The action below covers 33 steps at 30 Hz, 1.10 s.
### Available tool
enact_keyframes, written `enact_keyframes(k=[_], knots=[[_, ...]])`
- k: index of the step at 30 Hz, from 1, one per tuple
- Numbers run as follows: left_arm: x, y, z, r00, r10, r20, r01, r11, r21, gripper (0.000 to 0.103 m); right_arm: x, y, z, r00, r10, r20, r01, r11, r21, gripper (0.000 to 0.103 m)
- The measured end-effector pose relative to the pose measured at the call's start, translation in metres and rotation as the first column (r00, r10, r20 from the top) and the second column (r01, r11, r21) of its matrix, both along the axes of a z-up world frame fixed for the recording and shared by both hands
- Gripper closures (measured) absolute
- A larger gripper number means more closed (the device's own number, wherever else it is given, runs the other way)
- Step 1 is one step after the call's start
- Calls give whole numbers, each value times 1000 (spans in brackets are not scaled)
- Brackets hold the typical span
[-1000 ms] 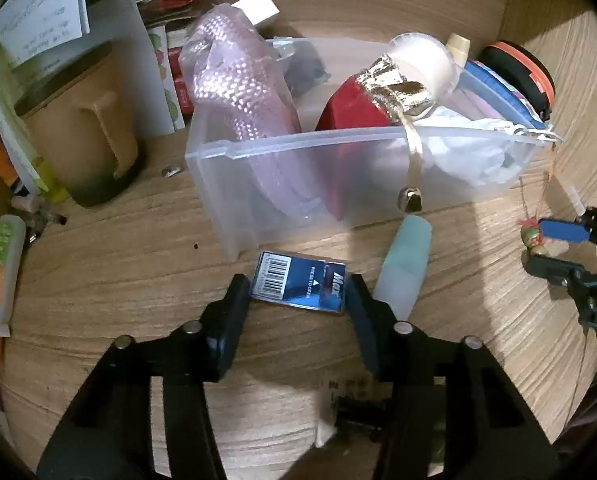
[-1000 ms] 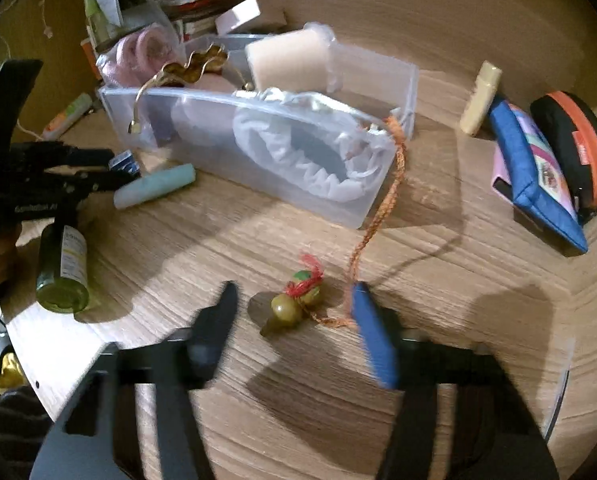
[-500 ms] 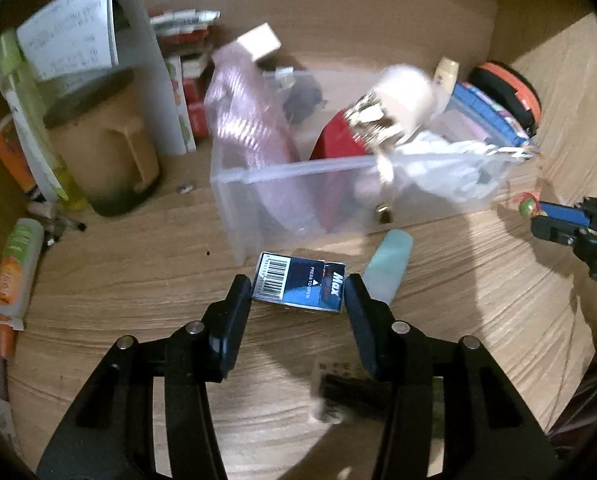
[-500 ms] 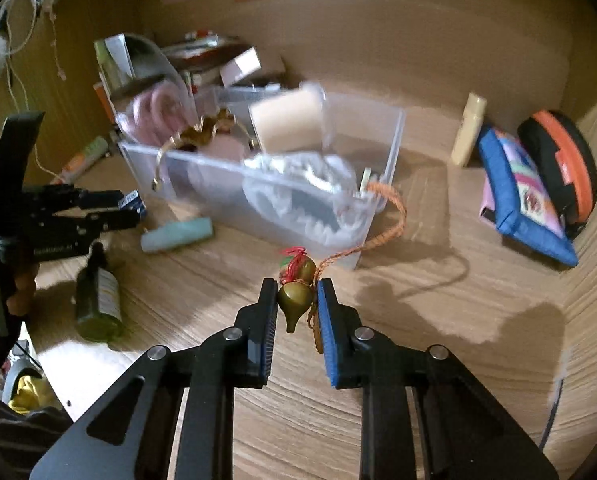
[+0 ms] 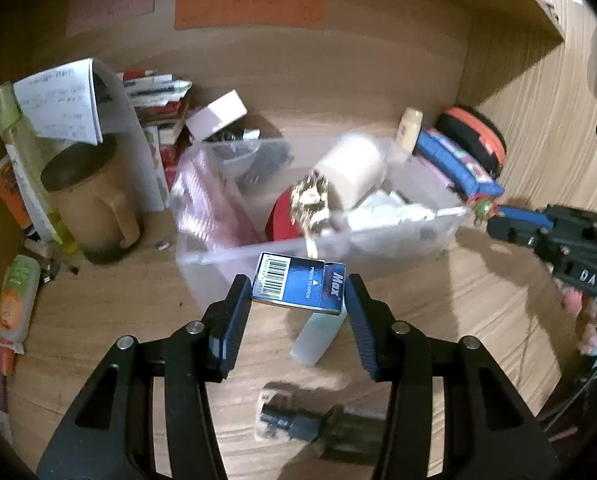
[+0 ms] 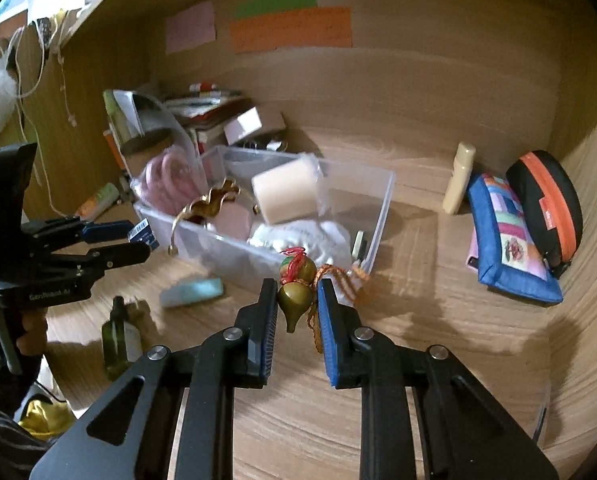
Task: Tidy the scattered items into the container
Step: 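Carry the Max card into the bin and open left tool while right tool drops the bell in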
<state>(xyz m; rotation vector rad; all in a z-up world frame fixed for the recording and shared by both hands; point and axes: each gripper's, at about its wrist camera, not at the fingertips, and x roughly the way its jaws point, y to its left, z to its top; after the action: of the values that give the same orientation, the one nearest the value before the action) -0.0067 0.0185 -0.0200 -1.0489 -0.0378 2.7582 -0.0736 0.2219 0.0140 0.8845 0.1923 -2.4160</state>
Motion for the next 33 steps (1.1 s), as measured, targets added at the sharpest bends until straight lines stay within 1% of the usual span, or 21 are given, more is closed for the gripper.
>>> enact_keyframes(k=[5,12,15,17,21,23,26,30,33], knots=[[-9,9,14,999,-13,-44,14,999,31,55,-10,0,8,1000,-2,-29,2,1000,-18,85],[-33,10,22,998,3,-57,-1,999,40,55,-34,-8,11,999,-3,-43,2,1000,-31,85],[-47,7,19,999,20,-37,-18,999,39,55,-47,-12,8,1000,-5,-31,4,999,-34,85],[-55,6,14,1000,12,-15,-11,999,51,55,-58,-18,1,1000,-1,-3,1,999,-33,85],[-64,7,5,1000,18,10,-19,999,40,55,-73,-25,-12,999,3,43,-2,1000,-29,85],[-67,6,1,1000,16,22,-17,999,44,55,-79,-25,-20,998,-17,63,19,999,-39,85],[-70,5,-2,999,18,30,-20,999,47,55,-84,-27,-27,996,-17,90,21,999,-41,85],[-74,6,-7,998,-9,60,5,998,69,55,-82,-31,-30,997,-20,81,21,1000,-10,85],[-73,11,-12,997,-22,73,18,998,55,55,-81,-34,-31,997,-20,76,20,1000,0,85]])
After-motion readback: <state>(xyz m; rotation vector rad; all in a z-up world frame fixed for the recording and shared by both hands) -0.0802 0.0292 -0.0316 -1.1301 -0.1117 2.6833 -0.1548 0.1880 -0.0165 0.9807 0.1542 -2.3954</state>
